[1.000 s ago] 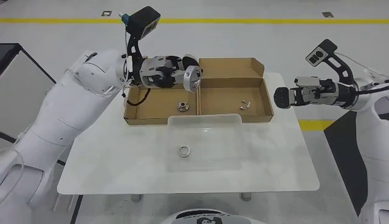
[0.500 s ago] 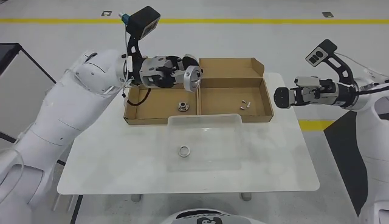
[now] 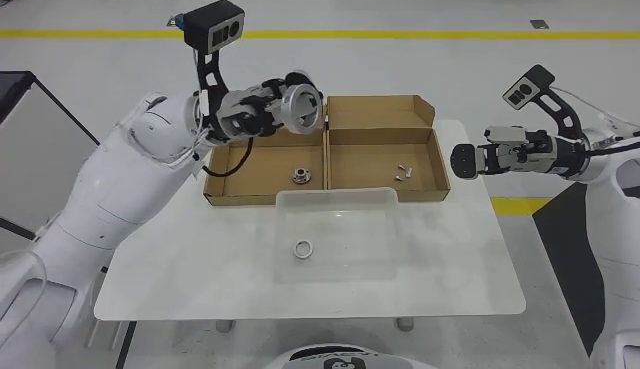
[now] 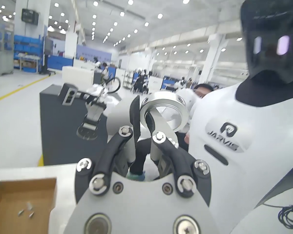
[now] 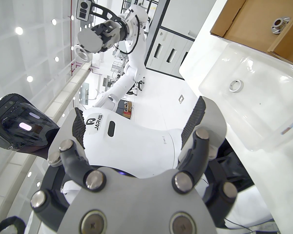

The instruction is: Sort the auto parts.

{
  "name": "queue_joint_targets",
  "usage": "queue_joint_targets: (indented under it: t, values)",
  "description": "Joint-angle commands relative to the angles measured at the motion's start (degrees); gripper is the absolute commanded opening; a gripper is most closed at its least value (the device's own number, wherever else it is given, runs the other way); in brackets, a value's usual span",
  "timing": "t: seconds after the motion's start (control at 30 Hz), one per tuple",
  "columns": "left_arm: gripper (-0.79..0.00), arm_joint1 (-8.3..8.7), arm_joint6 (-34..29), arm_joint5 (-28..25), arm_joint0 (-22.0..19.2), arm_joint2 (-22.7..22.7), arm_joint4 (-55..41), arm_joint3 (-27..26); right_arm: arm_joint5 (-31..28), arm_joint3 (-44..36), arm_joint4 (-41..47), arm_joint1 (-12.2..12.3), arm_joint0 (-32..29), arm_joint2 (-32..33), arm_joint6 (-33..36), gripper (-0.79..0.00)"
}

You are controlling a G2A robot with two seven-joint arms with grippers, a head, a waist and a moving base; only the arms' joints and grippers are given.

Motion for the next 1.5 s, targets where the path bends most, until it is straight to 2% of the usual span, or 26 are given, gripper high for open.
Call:
queue_joint_targets:
  t: [0.0,0.23,0.37,0.47,0.67,0.83,1.13,1.27,1.47]
  values:
    - [-0.785,-0.43,-0.39,0.03,1.04,-1.43,-3.62,-1.53,0.0,0.0,0.0,0.0,0.0,0.0,0.0,0.0]
    - [-0.785,-2.94,-7.0,0.03,5.13,-7.01,-15.67,-4.85,0.0,0.0,0.0,0.0,0.0,0.0,0.0,0.0]
    - [-0.785,-4.57,-7.01,0.03,6.91,-9.08,-17.42,-6.65,0.0,0.0,0.0,0.0,0.0,0.0,0.0,0.0]
    - [-0.785,-5.43,-7.01,0.03,7.9,-9.42,-15.45,-5.65,0.0,0.0,0.0,0.0,0.0,0.0,0.0,0.0]
    - [-0.785,-5.85,-7.73,0.75,6.74,-8.89,-8.23,-2.02,0.0,0.0,0.0,0.0,0.0,0.0,0.0,0.0]
    - [-0.785,-5.48,-11.58,4.61,5.32,-9.2,-1.93,-0.16,0.0,0.0,0.0,0.0,0.0,0.0,0.0,0.0]
    - [-0.785,-6.01,-7.01,0.03,6.56,-9.6,-10.59,-3.61,0.0,0.0,0.0,0.0,0.0,0.0,0.0,0.0]
    - [-0.785,-6.65,-7.01,0.03,7.56,-11.4,-16.09,-5.67,0.0,0.0,0.0,0.0,0.0,0.0,0.0,0.0]
    - [-0.785,-7.03,-7.14,0.16,8.34,-12.33,-12.02,-4.67,0.0,0.0,0.0,0.0,0.0,0.0,0.0,0.0]
